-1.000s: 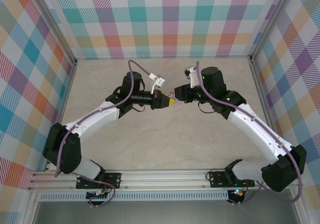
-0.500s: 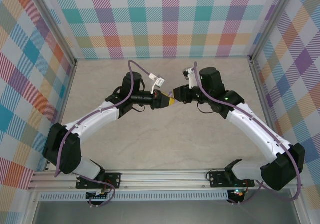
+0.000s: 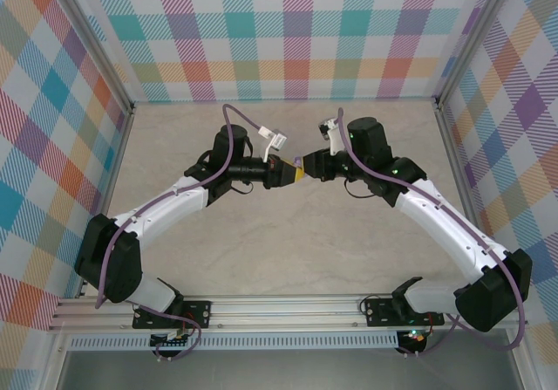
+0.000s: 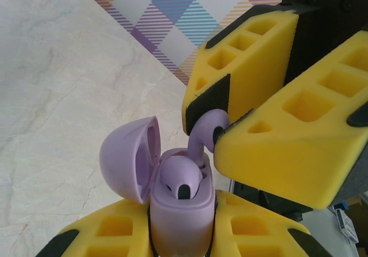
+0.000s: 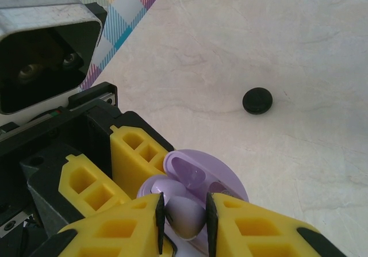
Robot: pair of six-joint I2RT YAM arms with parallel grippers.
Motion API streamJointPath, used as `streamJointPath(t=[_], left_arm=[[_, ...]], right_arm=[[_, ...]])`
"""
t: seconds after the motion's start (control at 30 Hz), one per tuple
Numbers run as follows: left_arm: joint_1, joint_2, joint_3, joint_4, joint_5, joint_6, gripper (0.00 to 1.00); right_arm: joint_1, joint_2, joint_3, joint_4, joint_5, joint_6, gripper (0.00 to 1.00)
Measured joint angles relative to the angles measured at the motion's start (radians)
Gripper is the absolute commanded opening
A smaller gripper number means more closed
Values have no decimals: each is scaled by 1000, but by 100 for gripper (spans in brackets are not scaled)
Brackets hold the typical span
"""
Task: Insert the wireless bluetooth earbuds into the charging case
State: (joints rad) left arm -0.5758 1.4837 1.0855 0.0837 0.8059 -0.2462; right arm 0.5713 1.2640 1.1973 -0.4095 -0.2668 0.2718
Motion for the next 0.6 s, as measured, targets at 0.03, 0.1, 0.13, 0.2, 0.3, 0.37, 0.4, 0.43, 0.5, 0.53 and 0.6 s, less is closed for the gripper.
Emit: streamJointPath(t=[0.03, 0.1, 0.13, 0.2, 0.3, 0.37, 0.4, 0.43, 0.5, 0.53, 0.6], left_arm=[[0, 0, 0, 2, 0, 0, 8], [0, 0, 0, 9, 0, -1, 8], [0, 0, 0, 14, 0, -1, 8], [0, 0, 0, 23, 0, -1, 8], [0, -4, 0, 24, 0, -1, 8], [0, -6, 0, 24, 0, -1, 8], [0, -8, 0, 24, 0, -1, 8], [0, -11, 0, 24, 0, -1, 8], [0, -15, 0, 24, -1, 0, 8], [0, -16, 0, 24, -1, 0, 8], [0, -18, 0, 24, -3, 0, 7]], right_arm=[[0, 1, 2, -3, 0, 0, 28], [0, 3, 6, -9, -4, 0, 28], [0, 5, 9, -13, -6, 0, 28], [0, 10, 17, -19, -9, 0, 28], [0, 16, 26, -21, -15, 0, 28], [0, 17, 31, -23, -16, 0, 30], [0, 17, 33, -25, -15, 0, 31], [0, 17, 34, -26, -15, 0, 32], [0, 17, 37, -27, -14, 0, 33], [0, 17, 39, -29, -13, 0, 34], [0, 17, 40, -31, -10, 0, 35]])
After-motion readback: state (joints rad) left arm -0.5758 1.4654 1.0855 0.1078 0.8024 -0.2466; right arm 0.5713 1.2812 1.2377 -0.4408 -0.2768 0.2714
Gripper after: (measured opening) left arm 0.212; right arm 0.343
